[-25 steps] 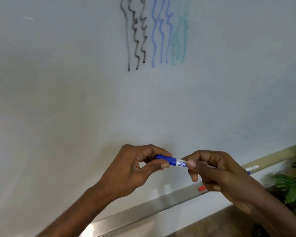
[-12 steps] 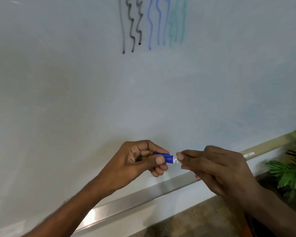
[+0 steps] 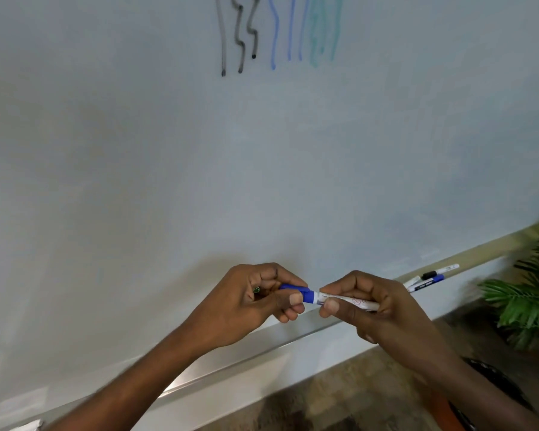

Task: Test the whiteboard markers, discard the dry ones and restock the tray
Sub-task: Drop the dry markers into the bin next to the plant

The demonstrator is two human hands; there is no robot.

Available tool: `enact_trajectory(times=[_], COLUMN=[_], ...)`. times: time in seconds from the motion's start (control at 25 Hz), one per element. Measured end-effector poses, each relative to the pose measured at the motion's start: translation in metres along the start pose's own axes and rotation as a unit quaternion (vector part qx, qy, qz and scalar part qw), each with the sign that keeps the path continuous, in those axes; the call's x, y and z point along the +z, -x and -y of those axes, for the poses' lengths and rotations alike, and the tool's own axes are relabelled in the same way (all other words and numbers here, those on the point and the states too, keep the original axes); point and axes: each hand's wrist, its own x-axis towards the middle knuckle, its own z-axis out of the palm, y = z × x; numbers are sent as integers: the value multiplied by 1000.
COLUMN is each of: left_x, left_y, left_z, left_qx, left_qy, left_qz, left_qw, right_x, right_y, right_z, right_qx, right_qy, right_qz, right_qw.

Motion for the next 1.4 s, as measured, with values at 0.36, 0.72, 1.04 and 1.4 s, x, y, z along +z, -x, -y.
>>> enact_trajectory(times=[0.36, 0.72, 1.04, 1.4], left_x=[24, 134, 228, 382], left_y=[-13, -49, -82, -146], left_z=[41, 116, 162, 180], left_qx=[-59, -189, -219, -224], left_qy=[102, 198, 59, -35], left_qz=[-52, -110, -40, 59], left_qw=[992, 956, 973, 972], right_x=[-6, -30, -59, -175], right_y=[12, 60, 99, 170], right_z=[-49, -152, -226, -340], right_qx=[48, 143, 223, 335], right_qy=[-64, -267, -198, -315], right_qz=[-73, -295, -516, -579], right_qw=[994, 906, 803, 674])
